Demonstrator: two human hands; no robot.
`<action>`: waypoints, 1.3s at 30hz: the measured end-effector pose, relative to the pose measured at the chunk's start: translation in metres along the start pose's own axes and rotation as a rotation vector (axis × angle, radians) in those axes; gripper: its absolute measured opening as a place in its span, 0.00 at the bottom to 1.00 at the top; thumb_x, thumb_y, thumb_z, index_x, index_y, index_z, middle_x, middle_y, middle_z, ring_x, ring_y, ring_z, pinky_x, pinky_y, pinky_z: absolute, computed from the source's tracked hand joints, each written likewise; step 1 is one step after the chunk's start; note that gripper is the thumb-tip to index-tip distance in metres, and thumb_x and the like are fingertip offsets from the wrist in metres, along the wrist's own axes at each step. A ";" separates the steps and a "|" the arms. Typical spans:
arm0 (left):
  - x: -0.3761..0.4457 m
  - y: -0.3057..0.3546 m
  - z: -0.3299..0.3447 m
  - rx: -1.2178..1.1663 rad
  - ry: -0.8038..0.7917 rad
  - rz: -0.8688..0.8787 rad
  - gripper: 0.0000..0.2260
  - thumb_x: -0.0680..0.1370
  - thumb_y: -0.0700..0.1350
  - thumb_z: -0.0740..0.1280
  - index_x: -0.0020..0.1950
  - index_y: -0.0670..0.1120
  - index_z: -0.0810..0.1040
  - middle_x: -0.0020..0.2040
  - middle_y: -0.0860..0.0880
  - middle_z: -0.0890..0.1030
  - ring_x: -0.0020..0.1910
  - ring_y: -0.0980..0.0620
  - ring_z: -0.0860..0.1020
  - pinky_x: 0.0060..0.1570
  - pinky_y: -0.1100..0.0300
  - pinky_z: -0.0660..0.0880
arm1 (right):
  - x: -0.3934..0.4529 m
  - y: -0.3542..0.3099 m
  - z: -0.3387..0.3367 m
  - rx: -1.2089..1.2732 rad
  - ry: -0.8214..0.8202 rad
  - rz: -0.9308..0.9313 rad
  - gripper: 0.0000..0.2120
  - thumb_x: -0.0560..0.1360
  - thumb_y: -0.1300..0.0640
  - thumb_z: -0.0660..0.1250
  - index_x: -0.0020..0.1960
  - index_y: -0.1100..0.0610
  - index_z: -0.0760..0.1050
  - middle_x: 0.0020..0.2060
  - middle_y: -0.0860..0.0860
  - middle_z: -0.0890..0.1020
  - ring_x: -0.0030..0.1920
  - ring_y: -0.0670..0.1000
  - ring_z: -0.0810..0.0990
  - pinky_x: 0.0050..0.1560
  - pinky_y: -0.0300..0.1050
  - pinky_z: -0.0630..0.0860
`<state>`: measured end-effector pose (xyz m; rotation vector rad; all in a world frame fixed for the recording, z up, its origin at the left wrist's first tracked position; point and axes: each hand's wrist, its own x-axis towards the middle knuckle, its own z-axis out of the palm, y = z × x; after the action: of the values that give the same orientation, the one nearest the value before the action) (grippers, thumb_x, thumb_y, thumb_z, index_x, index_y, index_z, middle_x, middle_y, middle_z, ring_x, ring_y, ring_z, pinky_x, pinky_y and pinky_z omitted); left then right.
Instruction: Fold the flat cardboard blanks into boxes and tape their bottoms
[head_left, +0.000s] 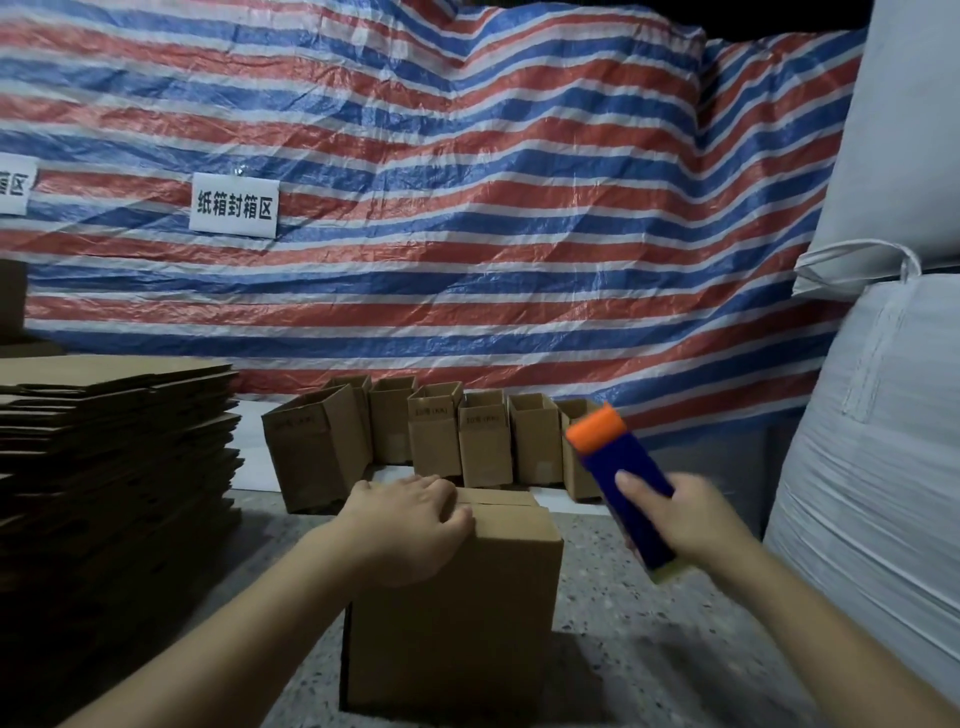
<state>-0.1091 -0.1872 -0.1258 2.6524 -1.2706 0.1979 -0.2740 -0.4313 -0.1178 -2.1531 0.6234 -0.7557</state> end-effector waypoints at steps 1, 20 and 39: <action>0.000 0.000 0.000 -0.002 0.001 0.001 0.25 0.81 0.64 0.45 0.69 0.54 0.68 0.68 0.52 0.73 0.65 0.53 0.71 0.67 0.43 0.63 | 0.000 -0.016 -0.005 0.139 -0.021 -0.004 0.23 0.72 0.39 0.69 0.45 0.60 0.82 0.34 0.55 0.86 0.32 0.52 0.85 0.32 0.41 0.78; -0.006 0.004 -0.008 -0.215 -0.005 -0.061 0.28 0.80 0.60 0.46 0.76 0.49 0.61 0.74 0.46 0.69 0.73 0.47 0.66 0.74 0.40 0.53 | 0.047 -0.106 0.027 0.470 -0.606 0.104 0.46 0.56 0.34 0.83 0.62 0.62 0.77 0.39 0.57 0.82 0.34 0.53 0.82 0.33 0.47 0.79; 0.024 0.007 -0.097 -1.355 0.333 -0.403 0.08 0.77 0.49 0.67 0.46 0.45 0.81 0.33 0.49 0.85 0.32 0.53 0.81 0.37 0.59 0.77 | 0.051 -0.112 0.027 0.377 -0.607 0.070 0.34 0.66 0.34 0.76 0.61 0.57 0.78 0.48 0.57 0.85 0.41 0.52 0.83 0.43 0.48 0.80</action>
<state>-0.1037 -0.1873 -0.0263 1.5088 -0.4057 -0.2164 -0.1988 -0.3834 -0.0289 -1.8565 0.2102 -0.1369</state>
